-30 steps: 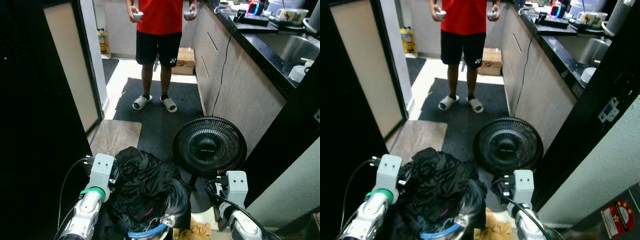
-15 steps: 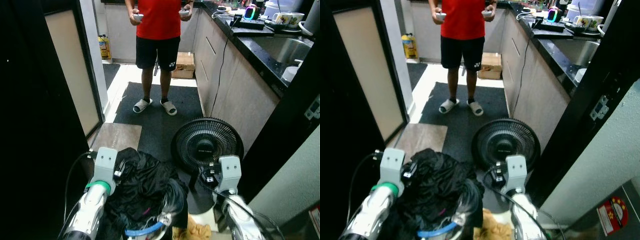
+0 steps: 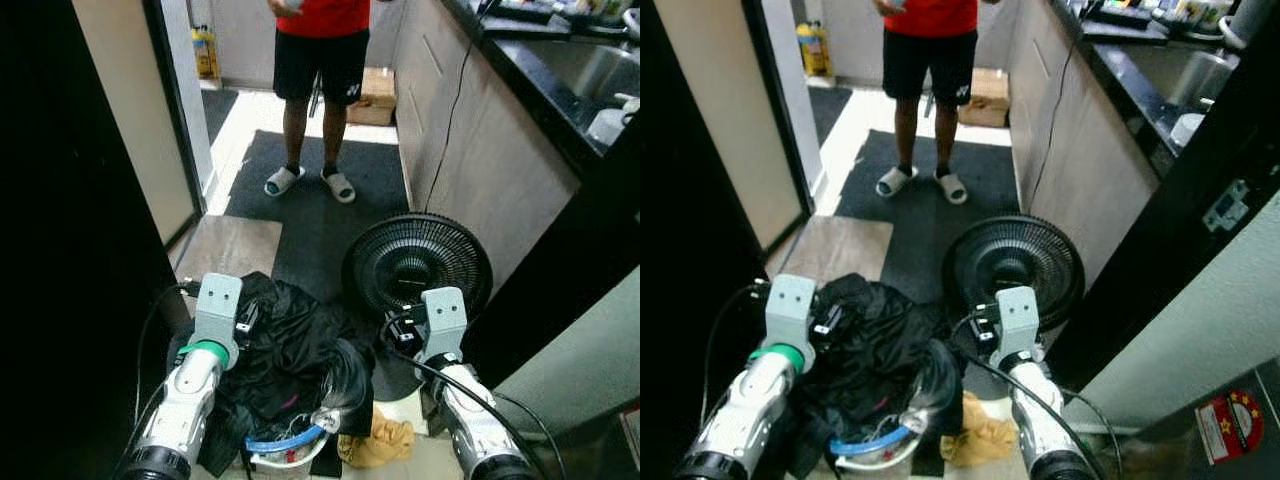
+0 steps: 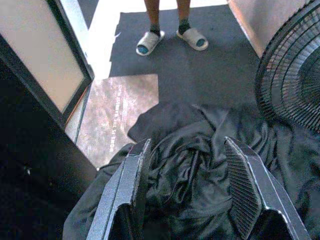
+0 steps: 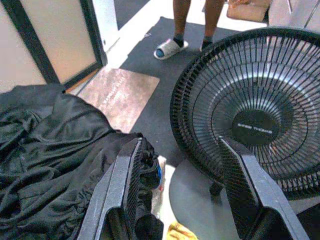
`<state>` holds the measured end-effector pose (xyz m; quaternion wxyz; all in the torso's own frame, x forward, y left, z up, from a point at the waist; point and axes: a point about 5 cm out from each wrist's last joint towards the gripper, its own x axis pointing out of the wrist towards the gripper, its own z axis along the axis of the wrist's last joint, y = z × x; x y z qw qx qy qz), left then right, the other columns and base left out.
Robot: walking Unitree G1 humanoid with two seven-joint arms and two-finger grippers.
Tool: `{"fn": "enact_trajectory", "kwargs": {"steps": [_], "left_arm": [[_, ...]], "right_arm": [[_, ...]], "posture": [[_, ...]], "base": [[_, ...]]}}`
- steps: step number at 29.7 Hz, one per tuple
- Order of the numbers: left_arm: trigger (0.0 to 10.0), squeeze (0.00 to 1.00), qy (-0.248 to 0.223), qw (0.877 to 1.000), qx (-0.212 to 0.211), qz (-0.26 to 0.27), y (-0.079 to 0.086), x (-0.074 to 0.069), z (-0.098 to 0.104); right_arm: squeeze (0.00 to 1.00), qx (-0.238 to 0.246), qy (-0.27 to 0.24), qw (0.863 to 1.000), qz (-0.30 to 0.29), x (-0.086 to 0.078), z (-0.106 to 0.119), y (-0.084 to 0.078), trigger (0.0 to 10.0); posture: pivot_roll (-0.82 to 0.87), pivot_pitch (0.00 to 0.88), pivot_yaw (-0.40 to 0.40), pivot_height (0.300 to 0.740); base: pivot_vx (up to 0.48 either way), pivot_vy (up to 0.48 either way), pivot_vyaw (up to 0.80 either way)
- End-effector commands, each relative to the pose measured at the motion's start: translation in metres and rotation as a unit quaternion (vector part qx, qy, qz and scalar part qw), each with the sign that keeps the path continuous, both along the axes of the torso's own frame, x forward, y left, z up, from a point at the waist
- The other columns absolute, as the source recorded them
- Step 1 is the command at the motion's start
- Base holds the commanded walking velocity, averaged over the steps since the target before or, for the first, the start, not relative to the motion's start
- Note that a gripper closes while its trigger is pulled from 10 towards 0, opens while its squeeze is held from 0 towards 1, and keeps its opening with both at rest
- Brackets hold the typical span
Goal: Clothes washing
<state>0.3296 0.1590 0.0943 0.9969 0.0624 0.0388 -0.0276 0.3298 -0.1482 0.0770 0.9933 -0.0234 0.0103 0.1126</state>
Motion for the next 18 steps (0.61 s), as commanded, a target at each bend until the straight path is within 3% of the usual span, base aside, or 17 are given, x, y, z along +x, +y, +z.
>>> {"fn": "enact_trajectory", "kwargs": {"steps": [1,3,7,14,18], "left_arm": [[10.0,0.0,0.013,1.0,0.006,0.015,0.007,-0.004,-0.003],[10.0,0.0,0.013,1.0,0.006,0.015,0.007,-0.004,-0.003],[10.0,0.0,0.008,0.999,0.011,0.035,0.022,-0.014,0.009],[10.0,0.0,0.006,0.999,0.013,0.037,0.023,-0.021,0.016],[10.0,0.0,0.006,0.999,0.016,0.037,0.023,-0.023,0.022]], "right_arm": [[0.0,-0.006,0.032,0.999,0.034,-0.004,-0.012,0.013,10.0],[0.0,-0.006,0.032,0.999,0.034,-0.004,-0.012,0.013,10.0],[0.0,-0.012,0.053,0.995,0.088,-0.005,-0.017,0.039,10.0],[0.0,-0.009,0.078,0.993,0.084,-0.001,-0.021,0.049,10.0],[0.04,-0.011,0.077,0.992,0.102,0.006,-0.012,0.062,10.0]], "posture": [[0.11,0.256,-0.034,0.74],[0.11,0.256,-0.034,0.74],[0.16,0.329,-0.041,0.74],[0.19,0.379,-0.041,0.74],[0.22,0.408,-0.048,0.74]], "base": [[0.0,0.0,0.0],[0.0,0.0,0.0],[0.0,0.0,0.0],[0.0,0.0,0.0],[0.0,0.0,0.0]]}}
